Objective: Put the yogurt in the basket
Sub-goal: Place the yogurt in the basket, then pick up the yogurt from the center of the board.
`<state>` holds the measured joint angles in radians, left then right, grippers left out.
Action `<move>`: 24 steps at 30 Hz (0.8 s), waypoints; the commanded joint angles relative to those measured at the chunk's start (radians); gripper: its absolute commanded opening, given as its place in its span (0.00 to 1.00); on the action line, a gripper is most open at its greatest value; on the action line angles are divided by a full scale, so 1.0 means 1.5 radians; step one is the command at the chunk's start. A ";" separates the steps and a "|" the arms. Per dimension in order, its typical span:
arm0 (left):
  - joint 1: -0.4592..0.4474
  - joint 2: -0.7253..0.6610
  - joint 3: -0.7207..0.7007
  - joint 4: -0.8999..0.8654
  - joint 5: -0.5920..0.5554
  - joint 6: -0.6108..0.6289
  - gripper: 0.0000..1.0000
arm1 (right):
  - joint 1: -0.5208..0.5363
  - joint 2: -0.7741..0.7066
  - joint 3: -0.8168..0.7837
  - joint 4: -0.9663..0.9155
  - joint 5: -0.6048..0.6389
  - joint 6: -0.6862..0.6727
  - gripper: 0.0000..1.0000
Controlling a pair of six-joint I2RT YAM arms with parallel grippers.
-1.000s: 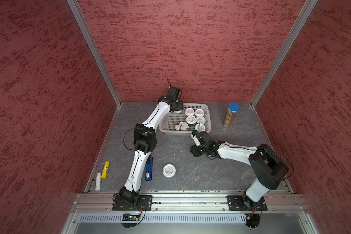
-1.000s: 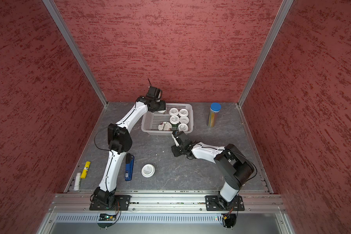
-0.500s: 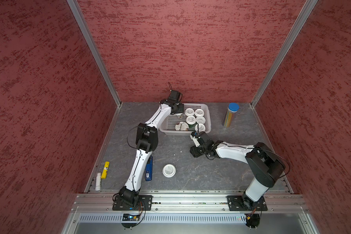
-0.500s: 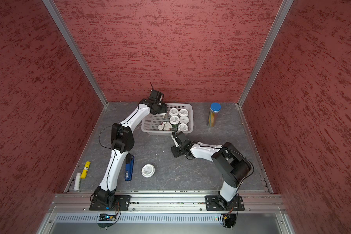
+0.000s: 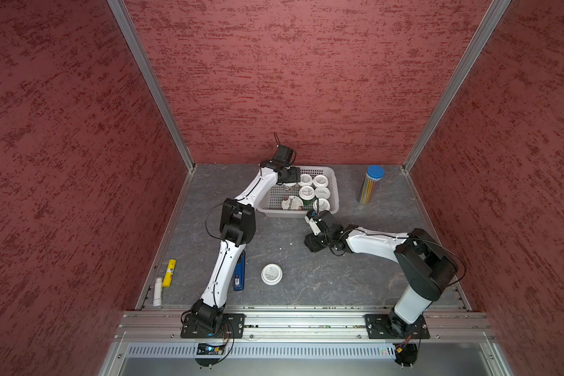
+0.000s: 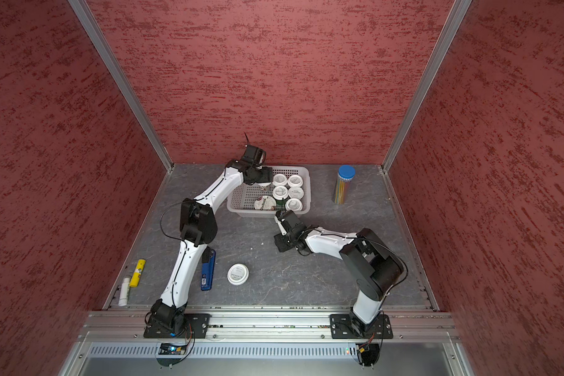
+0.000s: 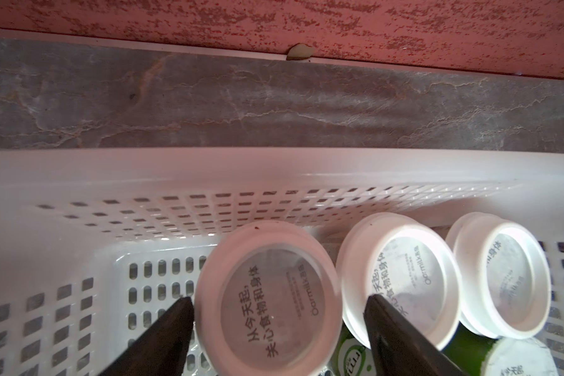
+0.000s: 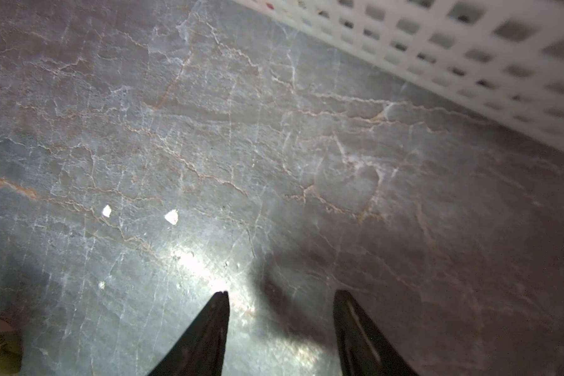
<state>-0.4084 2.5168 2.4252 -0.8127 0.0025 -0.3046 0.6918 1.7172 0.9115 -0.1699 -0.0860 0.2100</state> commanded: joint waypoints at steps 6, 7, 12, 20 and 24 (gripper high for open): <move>0.004 -0.133 -0.068 -0.004 -0.017 -0.025 0.86 | -0.002 -0.044 0.040 -0.049 -0.016 -0.011 0.58; 0.004 -0.159 -0.093 0.004 -0.021 -0.025 0.87 | -0.002 -0.052 0.043 -0.054 -0.017 -0.013 0.58; -0.014 -0.314 -0.265 0.032 -0.044 -0.022 0.90 | -0.001 -0.091 0.041 -0.073 -0.024 -0.023 0.59; -0.141 -0.588 -0.618 -0.002 -0.079 -0.041 0.92 | -0.002 -0.156 0.023 -0.141 0.019 0.008 0.62; -0.226 -0.646 -0.716 -0.044 -0.098 -0.084 0.93 | -0.002 -0.195 -0.013 -0.140 0.036 0.037 0.62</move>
<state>-0.6937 1.5711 1.4258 -0.8078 -0.1081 -0.3779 0.6918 1.4685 0.9253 -0.3424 -0.0811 0.2230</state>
